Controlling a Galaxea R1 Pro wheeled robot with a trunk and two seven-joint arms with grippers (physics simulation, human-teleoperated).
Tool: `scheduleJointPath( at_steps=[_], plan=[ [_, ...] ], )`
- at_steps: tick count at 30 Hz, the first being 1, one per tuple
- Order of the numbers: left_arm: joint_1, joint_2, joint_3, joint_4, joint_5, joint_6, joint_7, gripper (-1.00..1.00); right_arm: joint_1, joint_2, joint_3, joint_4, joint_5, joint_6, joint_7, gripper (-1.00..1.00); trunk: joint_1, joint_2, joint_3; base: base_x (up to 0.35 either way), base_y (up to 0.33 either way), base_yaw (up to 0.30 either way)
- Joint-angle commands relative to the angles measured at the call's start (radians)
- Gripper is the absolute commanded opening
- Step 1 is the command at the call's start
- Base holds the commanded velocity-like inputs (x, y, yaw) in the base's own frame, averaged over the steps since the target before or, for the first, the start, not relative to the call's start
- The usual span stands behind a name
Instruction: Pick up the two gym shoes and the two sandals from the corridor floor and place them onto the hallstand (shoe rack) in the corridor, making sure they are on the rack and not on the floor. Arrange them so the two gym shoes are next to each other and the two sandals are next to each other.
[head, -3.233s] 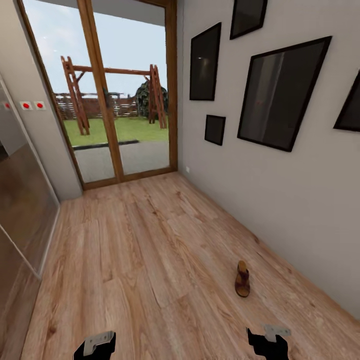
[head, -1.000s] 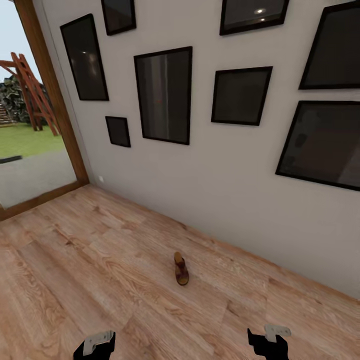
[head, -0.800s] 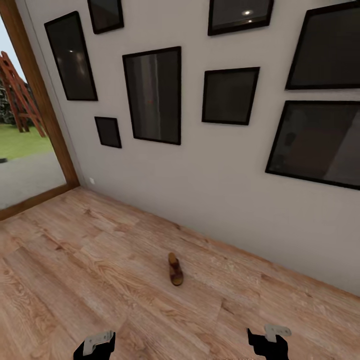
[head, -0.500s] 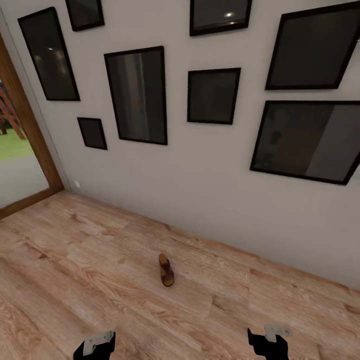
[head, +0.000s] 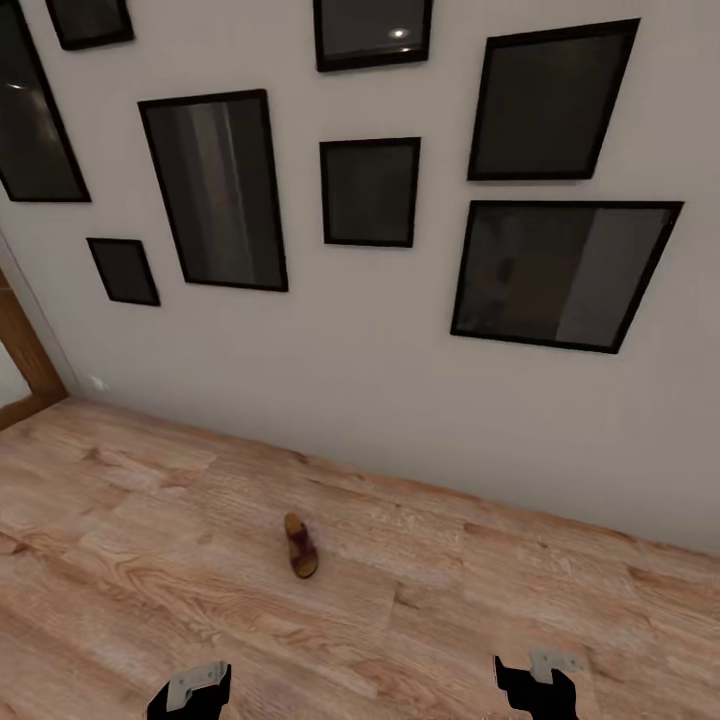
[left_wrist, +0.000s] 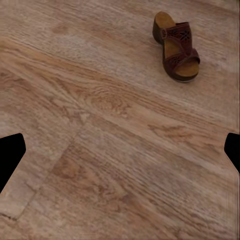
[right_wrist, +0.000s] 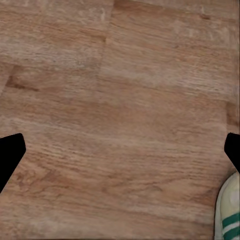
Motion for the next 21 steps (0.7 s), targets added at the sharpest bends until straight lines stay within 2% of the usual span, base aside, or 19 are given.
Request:
scheduleJointPath(
  at_steps=[1, 21],
  plan=[
    [-0.001, -0.001, 0.008, 0.000, -0.007, -0.003, -0.005, 1.00, -0.001, 0.000, -0.006, 0.002, 0.010, -0.003, -0.005, 1.00, 0.000, 0.000, -0.001, 0.000, 0.000, -0.290],
    [0.000, -0.001, 0.009, 0.000, -0.007, -0.003, -0.005, 1.00, -0.001, -0.003, -0.007, 0.003, 0.011, -0.003, -0.005, 1.00, 0.000, 0.000, -0.001, 0.000, 0.000, -0.296]
  ],
)
